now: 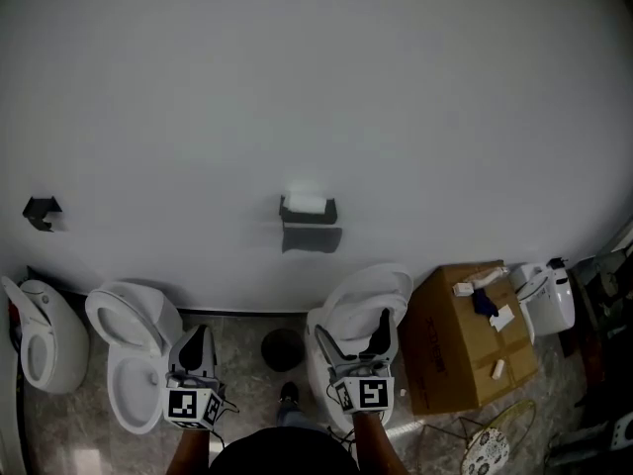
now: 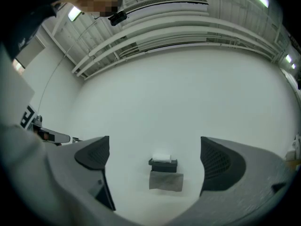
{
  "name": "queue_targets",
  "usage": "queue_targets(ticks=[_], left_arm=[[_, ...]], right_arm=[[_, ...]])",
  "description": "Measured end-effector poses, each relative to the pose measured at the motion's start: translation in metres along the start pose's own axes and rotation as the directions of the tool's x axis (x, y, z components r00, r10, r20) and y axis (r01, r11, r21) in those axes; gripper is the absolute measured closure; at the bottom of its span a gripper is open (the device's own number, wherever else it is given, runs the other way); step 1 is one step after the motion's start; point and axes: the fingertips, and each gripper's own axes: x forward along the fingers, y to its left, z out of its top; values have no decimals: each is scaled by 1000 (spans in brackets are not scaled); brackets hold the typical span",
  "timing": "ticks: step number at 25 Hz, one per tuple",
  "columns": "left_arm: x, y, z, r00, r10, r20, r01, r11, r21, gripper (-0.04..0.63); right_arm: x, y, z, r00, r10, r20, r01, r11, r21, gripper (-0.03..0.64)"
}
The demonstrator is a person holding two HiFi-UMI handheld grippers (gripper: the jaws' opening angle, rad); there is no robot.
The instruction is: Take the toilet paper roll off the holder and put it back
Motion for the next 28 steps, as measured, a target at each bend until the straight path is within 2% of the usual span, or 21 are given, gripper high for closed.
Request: queue_targets(ticks=[11,14,23,28], left_arm=[[100,-11,15,998,55,-5,-55,998,-1,592],[118,-9,6,998,58,11,-59,998,7,592],[158,-10,-2,996,82,-26,-82,997,1,592],[176,-3,-13,999,50,-9,-50,999,8,592]], right_arm=[[84,-39,-17,997,76,-11,-76,997,14,35],[103,-51,-17,996,86,0,-86,996,12,35],[142,-79,-29,998,68,1,-68,997,35,35],[158,-82,-37,999,42,-6,-42,998,53,35]])
